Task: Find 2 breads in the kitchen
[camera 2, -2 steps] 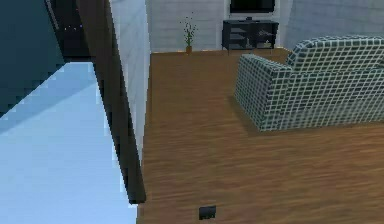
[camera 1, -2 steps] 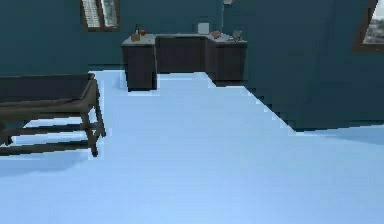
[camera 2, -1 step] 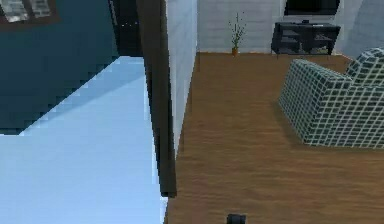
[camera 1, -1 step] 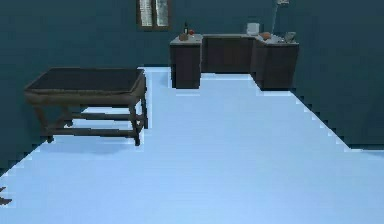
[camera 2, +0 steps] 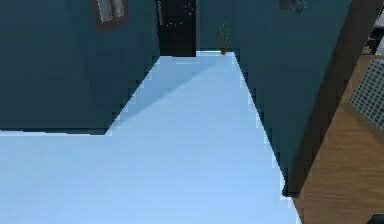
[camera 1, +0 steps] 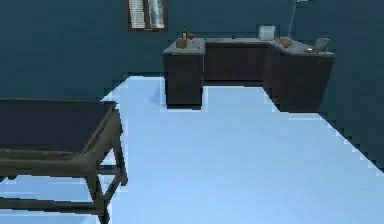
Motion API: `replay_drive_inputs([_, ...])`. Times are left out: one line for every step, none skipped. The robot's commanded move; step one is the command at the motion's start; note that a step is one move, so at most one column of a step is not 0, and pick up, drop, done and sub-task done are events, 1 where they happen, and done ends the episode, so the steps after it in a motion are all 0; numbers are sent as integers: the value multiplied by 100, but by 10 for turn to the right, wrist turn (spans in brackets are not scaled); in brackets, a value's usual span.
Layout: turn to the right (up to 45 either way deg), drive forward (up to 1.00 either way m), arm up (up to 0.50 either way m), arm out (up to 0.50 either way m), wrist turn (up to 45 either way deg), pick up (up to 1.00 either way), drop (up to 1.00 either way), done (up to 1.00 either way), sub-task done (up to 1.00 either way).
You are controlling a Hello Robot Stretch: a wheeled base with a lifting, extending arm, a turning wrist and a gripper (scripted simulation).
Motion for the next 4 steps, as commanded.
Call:
replay_drive_inputs([0, 100, 0, 0, 0, 0, 0, 0, 0])
replay_drive_inputs([0, 60, 0, 0, 0, 0, 0, 0, 0])
replay_drive_inputs([-210, 0, 0, 0, 0, 0, 0, 0, 0])
replay_drive_inputs([0, 95, 0, 0, 0, 0, 0, 0, 0])
